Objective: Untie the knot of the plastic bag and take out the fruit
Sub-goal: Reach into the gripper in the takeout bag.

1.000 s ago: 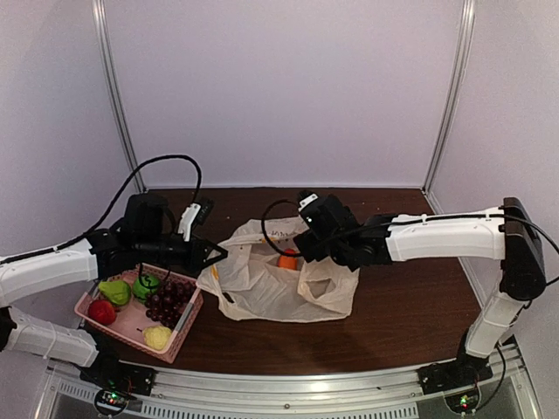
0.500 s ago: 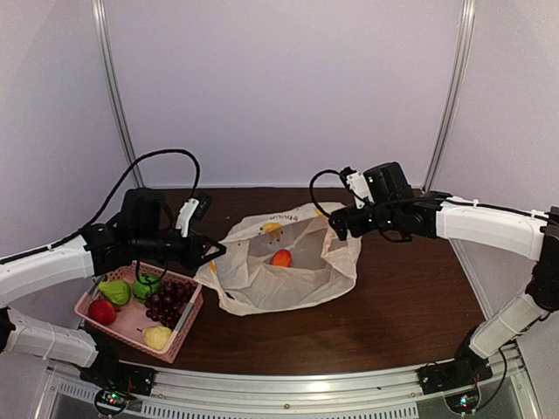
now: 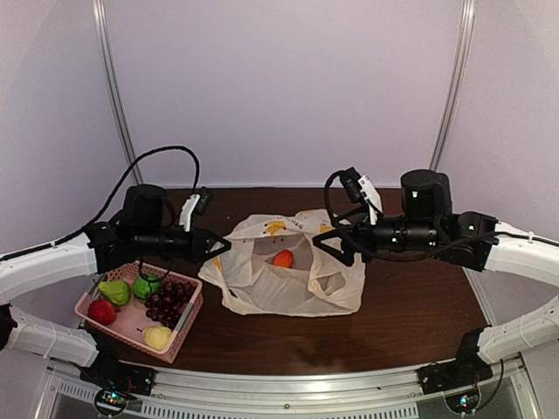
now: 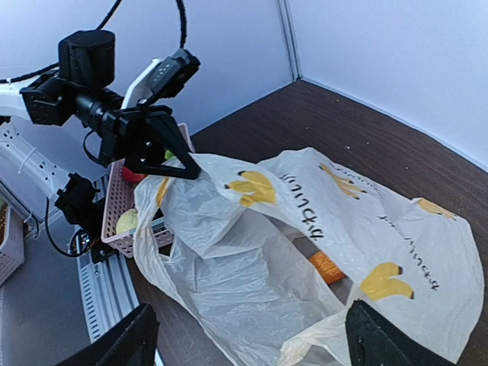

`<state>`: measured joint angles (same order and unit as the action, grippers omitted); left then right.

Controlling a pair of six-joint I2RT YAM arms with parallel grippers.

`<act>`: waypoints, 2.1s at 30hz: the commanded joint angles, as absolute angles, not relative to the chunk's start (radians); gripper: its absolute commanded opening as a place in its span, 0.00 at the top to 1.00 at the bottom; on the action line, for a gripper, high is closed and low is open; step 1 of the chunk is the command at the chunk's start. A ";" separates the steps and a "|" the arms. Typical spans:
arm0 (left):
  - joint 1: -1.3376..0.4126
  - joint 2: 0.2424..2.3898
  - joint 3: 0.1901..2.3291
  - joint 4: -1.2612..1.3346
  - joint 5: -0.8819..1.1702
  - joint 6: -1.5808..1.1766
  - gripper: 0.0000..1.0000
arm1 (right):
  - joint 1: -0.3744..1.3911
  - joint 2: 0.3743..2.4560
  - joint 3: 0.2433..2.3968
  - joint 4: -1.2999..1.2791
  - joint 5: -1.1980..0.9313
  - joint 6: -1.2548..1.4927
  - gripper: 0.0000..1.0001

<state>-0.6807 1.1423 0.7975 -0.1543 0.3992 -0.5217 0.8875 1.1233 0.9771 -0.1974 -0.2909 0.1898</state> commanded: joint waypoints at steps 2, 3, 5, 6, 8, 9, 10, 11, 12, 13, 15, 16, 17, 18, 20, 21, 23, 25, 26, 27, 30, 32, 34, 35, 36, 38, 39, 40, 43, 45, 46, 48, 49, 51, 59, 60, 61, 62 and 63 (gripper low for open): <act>-0.680 1.155 0.829 -0.105 0.406 -0.550 1.00 | 1.019 1.207 0.938 -0.060 -0.260 0.288 0.24; -0.680 1.154 0.829 -0.105 0.406 -0.551 1.00 | 1.038 1.236 0.933 -0.034 -0.247 0.297 0.27; -0.680 1.153 0.831 -0.104 0.405 -0.551 1.00 | 1.060 1.300 0.947 -0.018 -0.229 0.293 0.35; -0.680 1.151 0.830 -0.107 0.404 -0.551 1.00 | 1.069 1.334 0.960 -0.027 -0.215 0.283 0.38; -0.681 1.149 0.832 -0.112 0.402 -0.549 1.00 | 1.082 1.405 0.995 -0.065 -0.183 0.250 0.44; -0.680 1.149 0.833 -0.116 0.402 -0.547 1.00 | 1.085 1.432 1.010 -0.089 -0.170 0.233 0.46; -0.681 1.149 0.835 -0.121 0.401 -0.545 1.00 | 1.086 1.453 1.018 -0.095 -0.159 0.219 0.47; -0.681 1.150 0.834 -0.124 0.401 -0.544 1.00 | 1.086 1.474 1.024 -0.102 -0.144 0.209 0.50; -0.681 1.150 0.833 -0.126 0.400 -0.542 1.00 | 1.086 1.494 1.031 -0.105 -0.123 0.200 0.53; -0.680 1.149 0.834 -0.127 0.400 -0.542 1.00 | 1.084 1.516 1.039 -0.109 -0.085 0.197 0.55; -0.681 1.149 0.830 -0.128 0.405 -0.538 1.00 | 1.073 1.566 1.066 -0.119 -0.027 0.204 0.56; -0.681 1.148 0.828 -0.127 0.410 -0.536 1.00 | 1.066 1.593 1.076 -0.113 -0.008 0.219 0.56; -0.680 1.147 0.826 -0.127 0.412 -0.534 1.00 | 1.060 1.618 1.084 -0.098 0.018 0.238 0.56; -0.681 1.145 0.824 -0.127 0.414 -0.532 1.00 | 1.053 1.639 1.093 -0.085 0.048 0.267 0.56; -0.680 1.144 0.822 -0.131 0.423 -0.526 1.00 | 1.034 1.677 1.104 -0.054 0.083 0.306 0.56; -0.680 1.146 0.821 -0.134 0.432 -0.522 1.00 | 1.023 1.695 1.108 -0.036 0.100 0.320 0.56; -0.680 1.155 0.821 -0.143 0.448 -0.512 1.00 | 1.008 1.729 1.127 -0.005 0.130 0.336 0.56; -0.681 1.168 0.821 -0.147 0.468 -0.505 1.00 | 0.997 1.761 1.151 0.011 0.156 0.348 0.56; -0.680 1.175 0.818 -0.147 0.477 -0.503 1.00 | 0.993 1.779 1.164 0.029 0.161 0.349 0.56; -0.681 1.181 0.816 -0.146 0.484 -0.501 1.00 | 0.989 1.798 1.177 0.039 0.164 0.352 0.55; -0.681 1.199 0.813 -0.145 0.506 -0.486 1.00 | 0.983 1.858 1.223 0.051 0.184 0.357 0.53; -0.681 1.210 0.811 -0.142 0.523 -0.474 1.00 | 0.973 1.900 1.250 0.059 0.191 0.360 0.50; -0.681 1.220 0.809 -0.137 0.538 -0.466 1.00 | 0.961 1.945 1.284 0.054 0.183 0.363 0.48; -0.681 1.224 0.809 -0.135 0.542 -0.464 1.00 | 0.956 1.968 1.308 0.048 0.177 0.365 0.47; -0.681 1.229 0.810 -0.134 0.546 -0.461 1.00 | 0.951 1.990 1.323 0.043 0.171 0.366 0.47; -0.681 1.237 0.809 -0.135 0.549 -0.456 1.00 | 0.942 2.027 1.349 0.035 0.162 0.367 0.46; -0.681 1.241 0.810 -0.134 0.550 -0.455 1.00 | 0.939 2.045 1.362 0.029 0.164 0.366 0.45; -0.681 1.243 0.808 -0.133 0.552 -0.454 1.00 | 0.936 2.061 1.373 0.021 0.171 0.364 0.44; -0.681 1.247 0.806 -0.131 0.553 -0.454 1.00 | 0.931 2.106 1.416 -0.025 0.198 0.355 0.39; -0.681 1.248 0.804 -0.130 0.554 -0.456 1.00 | 0.925 2.137 1.443 -0.050 0.199 0.354 0.37; -0.681 1.247 0.802 -0.129 0.554 -0.456 1.00 | 0.924 2.151 1.453 -0.057 0.195 0.353 0.37; -0.681 1.243 0.799 -0.129 0.552 -0.457 1.00 | 0.922 2.182 1.464 -0.064 0.186 0.353 0.35; -0.681 1.242 0.799 -0.130 0.550 -0.458 1.00 | 0.922 2.192 1.470 -0.067 0.184 0.355 0.35; -0.681 1.236 0.794 -0.127 0.544 -0.462 1.00 | 0.920 2.207 1.474 -0.067 0.182 0.357 0.34; -0.681 1.226 0.775 -0.112 0.511 -0.480 1.00 | 0.913 2.191 1.478 -0.062 0.153 0.347 0.52; -0.681 1.228 0.776 -0.112 0.504 -0.483 1.00 | 0.912 2.178 1.475 -0.059 0.149 0.343 0.54; -0.681 1.228 0.776 -0.113 0.496 -0.487 1.00 | 0.913 2.164 1.468 -0.055 0.143 0.340 0.57; -0.681 1.229 0.776 -0.111 0.489 -0.491 1.00 | 0.913 2.146 1.459 -0.050 0.139 0.335 0.58; -0.681 1.230 0.776 -0.108 0.481 -0.495 1.00 | 0.913 2.127 1.449 -0.042 0.129 0.329 0.60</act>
